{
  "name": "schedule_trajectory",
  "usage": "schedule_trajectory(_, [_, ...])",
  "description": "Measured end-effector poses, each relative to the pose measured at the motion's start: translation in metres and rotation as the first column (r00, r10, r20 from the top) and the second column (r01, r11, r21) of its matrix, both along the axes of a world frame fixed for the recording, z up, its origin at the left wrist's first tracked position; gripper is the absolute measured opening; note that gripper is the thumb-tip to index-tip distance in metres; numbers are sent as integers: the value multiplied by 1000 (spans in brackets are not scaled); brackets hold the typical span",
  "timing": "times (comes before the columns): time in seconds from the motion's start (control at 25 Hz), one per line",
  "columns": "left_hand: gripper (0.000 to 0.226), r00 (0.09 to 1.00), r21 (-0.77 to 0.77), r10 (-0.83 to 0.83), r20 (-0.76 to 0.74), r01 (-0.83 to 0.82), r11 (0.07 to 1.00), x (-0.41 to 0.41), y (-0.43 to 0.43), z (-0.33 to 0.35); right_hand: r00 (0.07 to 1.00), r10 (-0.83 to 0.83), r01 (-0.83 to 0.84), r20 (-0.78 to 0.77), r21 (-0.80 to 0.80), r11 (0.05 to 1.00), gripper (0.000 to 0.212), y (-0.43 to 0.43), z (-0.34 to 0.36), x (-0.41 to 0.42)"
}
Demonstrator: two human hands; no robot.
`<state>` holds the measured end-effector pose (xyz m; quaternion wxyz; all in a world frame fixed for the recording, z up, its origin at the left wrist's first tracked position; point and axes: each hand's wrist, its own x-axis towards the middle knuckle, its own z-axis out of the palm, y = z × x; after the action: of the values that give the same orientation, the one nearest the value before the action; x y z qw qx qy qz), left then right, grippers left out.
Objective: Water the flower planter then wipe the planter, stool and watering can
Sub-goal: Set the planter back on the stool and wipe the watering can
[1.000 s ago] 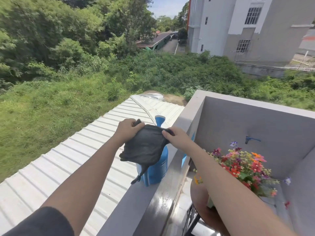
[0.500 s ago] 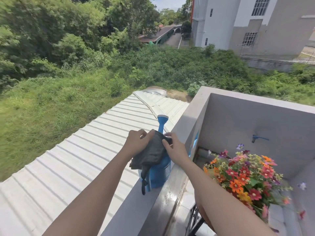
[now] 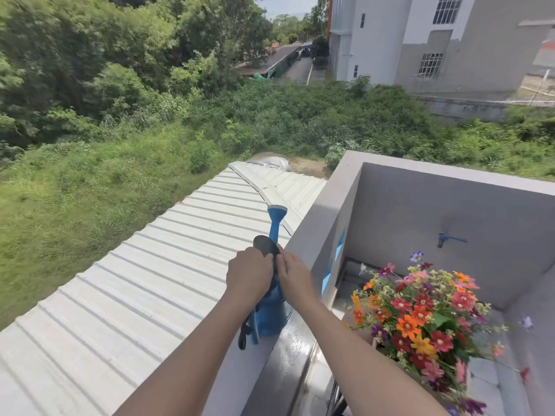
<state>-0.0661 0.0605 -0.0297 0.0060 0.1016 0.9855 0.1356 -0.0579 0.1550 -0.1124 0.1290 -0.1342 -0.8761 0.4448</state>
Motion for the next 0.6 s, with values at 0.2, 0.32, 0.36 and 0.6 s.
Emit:
schedule_trajectory(0.2, [42, 992, 83, -103, -77, 110, 990, 2, -2, 23, 993, -85, 72, -78, -148, 986, 41, -8, 18, 7])
schedule_trajectory(0.32, [43, 975, 163, -159, -158, 184, 969, -1, 13, 69, 962, -196, 155, -191, -208, 966, 44, 10, 69, 16])
schedule_trajectory(0.36, [42, 963, 190, -192, -187, 227, 955, 2, 22, 88, 950, -222, 182, -220, -188, 965, 47, 21, 91, 22])
schedule_trajectory(0.6, [41, 867, 322, -392, -308, 483, 814, 66, 112, 168, 835, -413, 466, -364, 68, 882, 56, 115, 177, 105])
